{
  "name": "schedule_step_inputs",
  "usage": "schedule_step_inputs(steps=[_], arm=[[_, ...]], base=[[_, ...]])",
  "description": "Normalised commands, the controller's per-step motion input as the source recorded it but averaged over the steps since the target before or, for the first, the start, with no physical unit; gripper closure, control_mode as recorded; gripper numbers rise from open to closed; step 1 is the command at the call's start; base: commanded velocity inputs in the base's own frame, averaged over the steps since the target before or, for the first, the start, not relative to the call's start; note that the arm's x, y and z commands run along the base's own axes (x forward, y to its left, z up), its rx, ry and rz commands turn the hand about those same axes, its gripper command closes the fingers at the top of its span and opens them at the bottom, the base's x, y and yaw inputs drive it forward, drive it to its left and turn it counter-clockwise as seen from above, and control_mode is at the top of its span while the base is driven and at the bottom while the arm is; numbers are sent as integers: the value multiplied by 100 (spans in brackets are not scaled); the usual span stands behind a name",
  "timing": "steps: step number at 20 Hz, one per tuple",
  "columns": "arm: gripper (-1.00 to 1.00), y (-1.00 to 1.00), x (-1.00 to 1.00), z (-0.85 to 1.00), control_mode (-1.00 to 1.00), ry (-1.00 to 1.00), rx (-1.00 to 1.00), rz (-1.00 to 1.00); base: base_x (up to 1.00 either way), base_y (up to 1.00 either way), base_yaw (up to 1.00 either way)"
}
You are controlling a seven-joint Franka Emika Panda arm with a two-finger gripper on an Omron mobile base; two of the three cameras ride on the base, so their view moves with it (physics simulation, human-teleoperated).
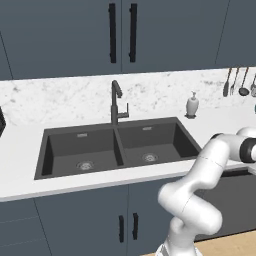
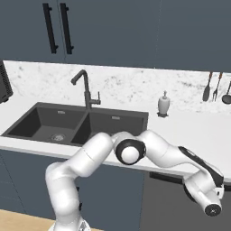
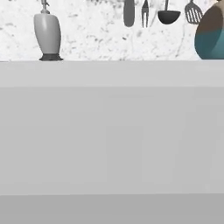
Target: Pick up the cup and bowl from the counter, place them in the dishwasher, and close the dishwasher door.
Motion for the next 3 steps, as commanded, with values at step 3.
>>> schedule_step_inputs(steps=[3], arm=[[-100, 0, 100, -45, -100, -34, 12, -13]], base=[[0, 0, 0]])
